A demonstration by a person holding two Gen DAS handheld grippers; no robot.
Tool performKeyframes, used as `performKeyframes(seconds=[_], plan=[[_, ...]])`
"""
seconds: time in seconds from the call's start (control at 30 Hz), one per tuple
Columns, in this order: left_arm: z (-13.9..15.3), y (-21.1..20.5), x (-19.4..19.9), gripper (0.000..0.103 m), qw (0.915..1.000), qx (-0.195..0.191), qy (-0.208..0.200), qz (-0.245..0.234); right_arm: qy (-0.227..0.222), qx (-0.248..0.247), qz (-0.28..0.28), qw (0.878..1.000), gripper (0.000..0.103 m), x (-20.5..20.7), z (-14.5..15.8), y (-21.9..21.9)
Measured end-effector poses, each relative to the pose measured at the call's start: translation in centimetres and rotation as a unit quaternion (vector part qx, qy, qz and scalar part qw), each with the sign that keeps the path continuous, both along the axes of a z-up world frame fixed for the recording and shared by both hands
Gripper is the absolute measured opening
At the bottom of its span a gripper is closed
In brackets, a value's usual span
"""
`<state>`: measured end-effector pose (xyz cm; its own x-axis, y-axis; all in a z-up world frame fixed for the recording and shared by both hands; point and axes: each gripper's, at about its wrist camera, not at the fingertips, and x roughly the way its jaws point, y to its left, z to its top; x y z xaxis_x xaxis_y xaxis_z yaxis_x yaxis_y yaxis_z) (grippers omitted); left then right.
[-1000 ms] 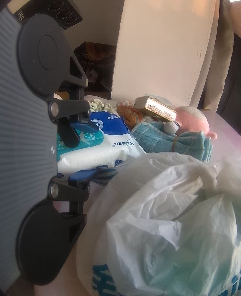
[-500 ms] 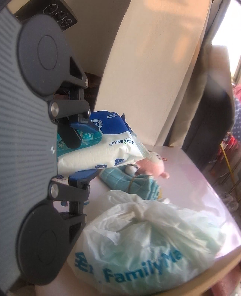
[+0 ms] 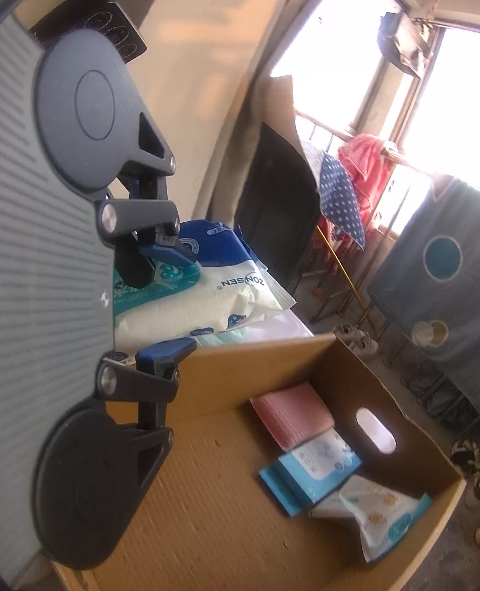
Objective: Organize soft objects
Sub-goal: 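Carry the wet-wipe pack into the box and open the right gripper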
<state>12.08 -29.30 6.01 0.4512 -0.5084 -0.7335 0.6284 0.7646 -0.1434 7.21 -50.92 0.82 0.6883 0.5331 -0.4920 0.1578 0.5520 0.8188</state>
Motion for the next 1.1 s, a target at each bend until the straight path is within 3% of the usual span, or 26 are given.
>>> performKeyframes(seconds=[0.2,0.43,0.5,0.8,0.93,1.1], plan=[[-4.4,-4.9,3.2,0.066,0.9982,0.034,0.045,-0.019,0.047,0.034,-0.027,0.998,0.044,3.2,-5.2,-6.0],[-8.1,-5.4,4.7,0.067,0.9951,0.08,0.056,-0.011,0.12,0.05,-0.001,0.991,0.044,7.6,-12.6,-7.0],[-8.1,-5.1,4.6,0.067,0.9949,0.086,0.05,-0.012,0.149,0.022,0.004,0.989,0.044,8.4,-13.9,-6.9],[-6.0,-1.2,3.3,0.067,0.9979,0.055,0.033,-0.001,0.157,-0.032,0.0,0.987,0.039,10.1,-14.6,-6.2],[-5.2,0.7,3.0,0.067,0.9987,0.043,0.024,0.013,0.162,-0.063,0.029,0.984,0.031,11.2,-14.8,-4.7],[-4.6,2.8,2.8,0.067,0.9987,0.035,0.022,0.031,0.129,-0.099,0.089,0.983,0.026,12.9,-14.0,-2.3]])
